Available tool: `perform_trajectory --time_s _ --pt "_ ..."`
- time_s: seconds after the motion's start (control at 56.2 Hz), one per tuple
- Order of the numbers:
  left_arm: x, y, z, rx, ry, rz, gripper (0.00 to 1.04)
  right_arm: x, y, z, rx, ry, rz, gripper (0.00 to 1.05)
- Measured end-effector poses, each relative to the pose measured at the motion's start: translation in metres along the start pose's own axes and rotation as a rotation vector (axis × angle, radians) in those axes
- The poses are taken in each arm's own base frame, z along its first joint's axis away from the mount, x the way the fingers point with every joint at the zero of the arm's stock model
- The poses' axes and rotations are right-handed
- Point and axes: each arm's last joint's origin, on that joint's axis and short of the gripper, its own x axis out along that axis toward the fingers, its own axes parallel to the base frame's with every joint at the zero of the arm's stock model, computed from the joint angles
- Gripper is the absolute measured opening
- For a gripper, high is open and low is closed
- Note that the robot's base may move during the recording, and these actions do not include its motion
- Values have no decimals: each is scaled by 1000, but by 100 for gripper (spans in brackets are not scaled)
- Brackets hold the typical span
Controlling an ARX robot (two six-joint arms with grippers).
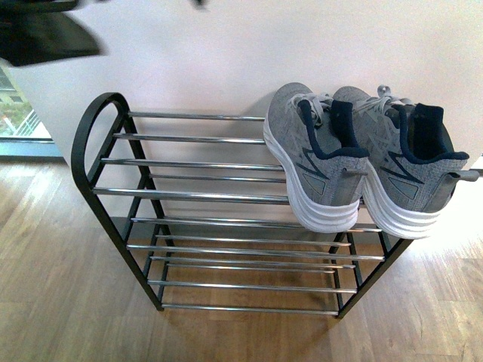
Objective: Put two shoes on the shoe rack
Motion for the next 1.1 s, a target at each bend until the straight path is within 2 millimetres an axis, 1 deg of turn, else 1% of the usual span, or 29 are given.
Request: perform_trajectory --time_s 0.036,0.053,0.071,0.089,0.125,0.142,0.16,0.196,0.231,0.249,0.302,0.32,0.356,0.409,0.463,0.48,0.498,0.552,0.605,0.747,1.05,1.103 --pt "-6 12 -1 56 -69 45 94 0 0 0 0 0 0 95" --pt "-9 22 -1 81 -139 37 90 0 0 0 0 0 0 95" --pt "-10 26 -1 78 -174 24 89 0 0 0 0 0 0 95" --pt "-14 38 -3 112 -251 -11 84 0 0 0 0 0 0 95" --pt "-19 49 -4 145 -338 -40 80 0 0 0 0 0 0 95" --pt "-26 62 -7 201 -439 -62 74 0 0 0 0 0 0 95" --pt "-30 70 -9 226 -496 -76 71 0 0 0 0 0 0 95" --pt "-37 81 -13 250 -570 -93 65 0 0 0 0 0 0 95" --pt "-41 87 -15 276 -613 -99 62 0 0 0 0 0 0 95" --pt "-45 93 -18 291 -646 -106 58 0 0 0 0 0 0 95" --pt "-52 104 -24 319 -696 -112 50 0 0 0 0 0 0 95" --pt "-55 111 -27 337 -710 -111 45 0 0 0 0 0 0 95" --pt "-57 116 -31 349 -711 -109 40 0 0 0 0 0 0 95" --pt "-60 130 -40 381 -699 -98 27 0 0 0 0 0 0 95" --pt "-63 138 -45 392 -695 -94 19 0 0 0 0 0 0 95" --pt "-64 142 -47 394 -695 -89 14 0 0 0 1 0 0 95" --pt "-65 143 -48 395 -696 -89 14 0 0 0 1 0 0 95" --pt "-69 151 -52 397 -700 -87 3 0 0 0 1 0 0 95" --pt "-74 159 -56 400 -705 -83 1 0 0 0 2 0 0 95" --pt "-80 171 -66 405 -700 -83 1 0 0 0 2 0 0 95" --pt "-93 190 -80 407 -699 -88 1 0 0 0 2 0 0 95" --pt "-95 195 -81 411 -696 -96 1 0 0 0 2 0 0 95"
